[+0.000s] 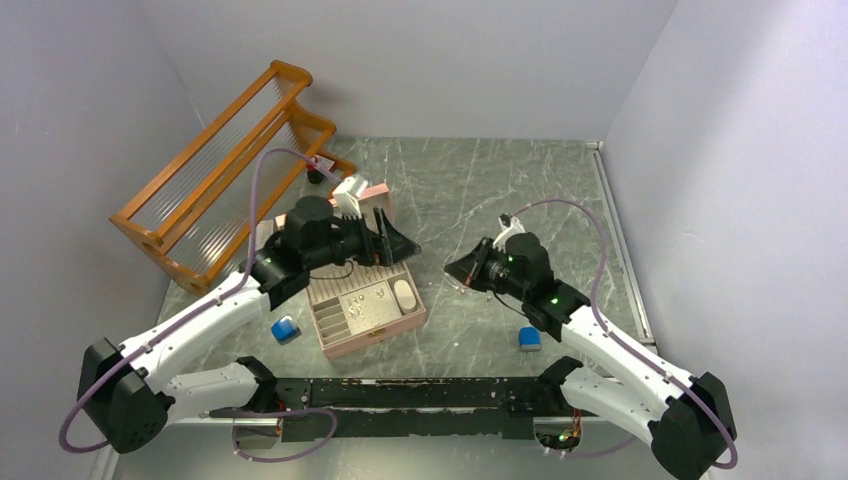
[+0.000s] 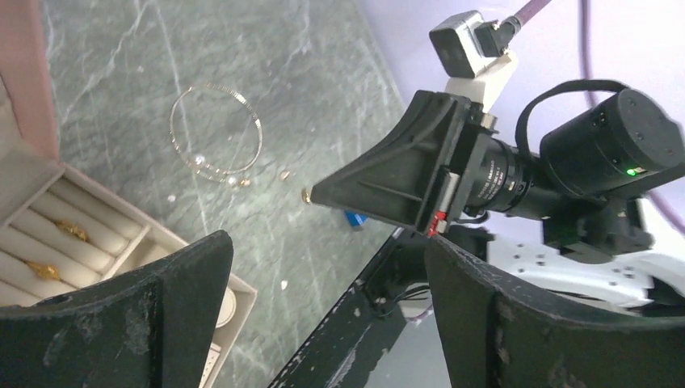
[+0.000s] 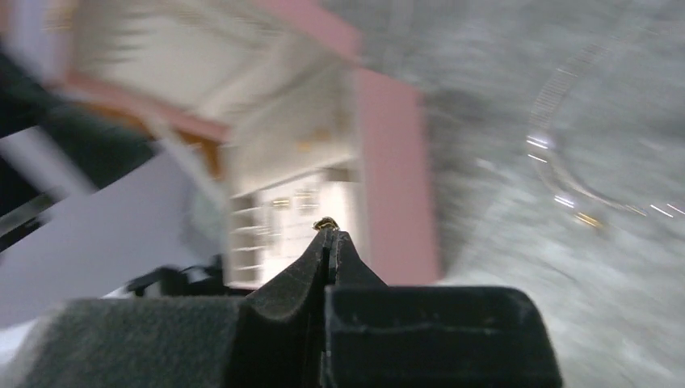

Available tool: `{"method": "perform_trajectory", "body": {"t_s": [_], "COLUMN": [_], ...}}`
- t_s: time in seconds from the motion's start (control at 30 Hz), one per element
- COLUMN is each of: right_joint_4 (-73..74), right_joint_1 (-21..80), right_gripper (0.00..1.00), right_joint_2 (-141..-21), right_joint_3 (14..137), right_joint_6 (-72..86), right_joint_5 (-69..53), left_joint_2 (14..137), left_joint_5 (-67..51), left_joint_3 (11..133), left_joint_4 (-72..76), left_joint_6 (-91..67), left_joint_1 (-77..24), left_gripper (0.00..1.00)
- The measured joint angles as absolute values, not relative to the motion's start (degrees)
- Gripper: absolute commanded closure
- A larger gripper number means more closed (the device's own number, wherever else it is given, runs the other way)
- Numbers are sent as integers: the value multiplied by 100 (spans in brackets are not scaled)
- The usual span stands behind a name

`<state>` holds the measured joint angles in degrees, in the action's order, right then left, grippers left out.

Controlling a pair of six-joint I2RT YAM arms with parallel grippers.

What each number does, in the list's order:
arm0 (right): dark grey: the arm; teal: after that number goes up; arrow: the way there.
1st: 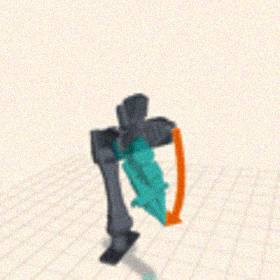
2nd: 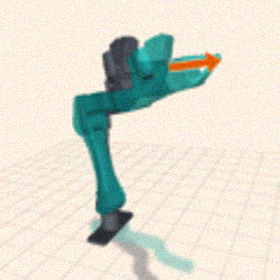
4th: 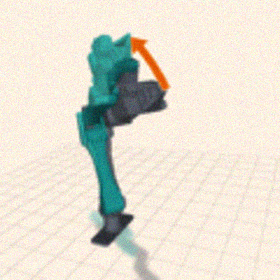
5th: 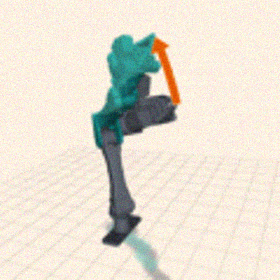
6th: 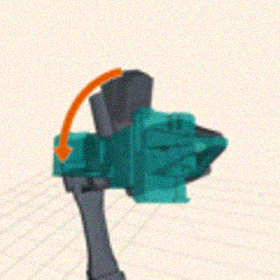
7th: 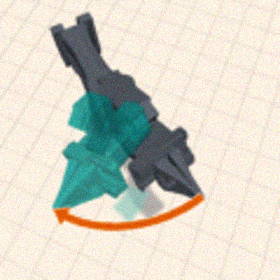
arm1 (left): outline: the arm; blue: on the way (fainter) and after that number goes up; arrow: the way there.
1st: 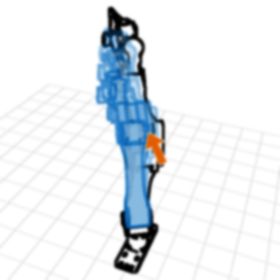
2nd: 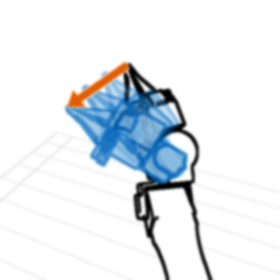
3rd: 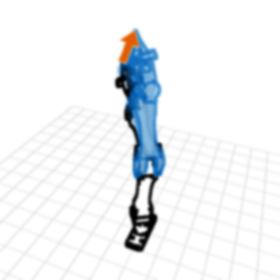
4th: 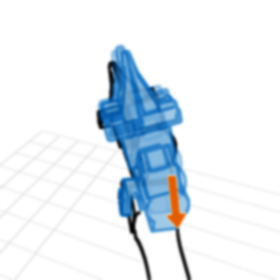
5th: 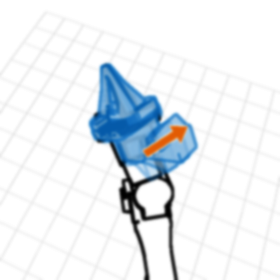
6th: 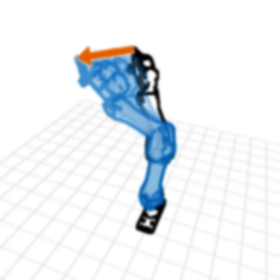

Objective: Organize the mixed jewelry

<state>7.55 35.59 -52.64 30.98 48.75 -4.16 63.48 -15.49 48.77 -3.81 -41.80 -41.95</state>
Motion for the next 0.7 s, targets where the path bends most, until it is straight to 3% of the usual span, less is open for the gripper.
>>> {"method": "perform_trajectory", "body": {"t_s": [0.2,0.4,0.6,0.7], "right_joint_4": [-1133,-2864,-4032,-4495], "right_joint_1": [3409,3395,3387,3382], "right_gripper": [100,100,100,100], "right_joint_2": [-5135,-5192,-5419,-5542], "right_joint_3": [3133,2902,2836,2832], "right_joint_6": [5269,6171,7035,7428], "right_joint_5": [-2082,-2961,-3297,-3393], "left_joint_2": [6018,5830,5719,5723], "left_joint_5": [-2561,-3308,-3756,-4014], "left_joint_3": [5033,5035,5009,4936], "left_joint_4": [97,821,1258,1520], "left_joint_6": [-4589,-5041,-5111,-5107], "left_joint_1": [-3518,-3358,-3354,-3352], "left_gripper": [6,4,23,27]}}
